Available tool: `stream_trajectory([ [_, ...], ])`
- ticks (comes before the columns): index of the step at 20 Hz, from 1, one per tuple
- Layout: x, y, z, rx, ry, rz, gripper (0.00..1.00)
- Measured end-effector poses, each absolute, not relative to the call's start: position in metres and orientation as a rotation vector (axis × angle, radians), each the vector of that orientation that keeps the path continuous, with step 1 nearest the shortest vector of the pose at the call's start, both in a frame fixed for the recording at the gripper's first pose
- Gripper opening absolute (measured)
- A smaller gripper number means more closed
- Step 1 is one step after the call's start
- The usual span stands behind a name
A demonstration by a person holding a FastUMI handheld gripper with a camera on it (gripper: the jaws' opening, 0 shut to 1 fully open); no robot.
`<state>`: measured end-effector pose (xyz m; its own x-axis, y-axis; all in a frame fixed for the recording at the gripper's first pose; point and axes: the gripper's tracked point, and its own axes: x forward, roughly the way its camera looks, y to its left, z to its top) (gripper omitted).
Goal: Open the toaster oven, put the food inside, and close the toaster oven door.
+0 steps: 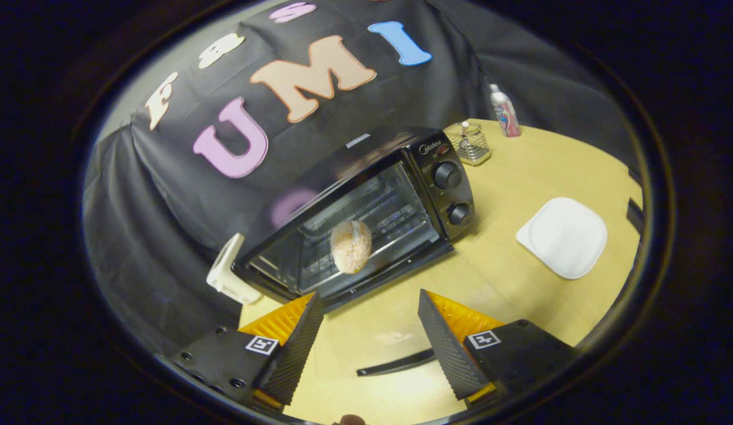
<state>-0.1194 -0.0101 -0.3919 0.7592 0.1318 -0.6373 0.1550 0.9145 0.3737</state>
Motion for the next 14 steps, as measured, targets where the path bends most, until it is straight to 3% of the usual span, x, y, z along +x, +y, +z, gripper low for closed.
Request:
stream_trajectory([
  [14, -0.203, -0.028, -0.48, -0.19, 0.987, 0.076, 1.0],
])
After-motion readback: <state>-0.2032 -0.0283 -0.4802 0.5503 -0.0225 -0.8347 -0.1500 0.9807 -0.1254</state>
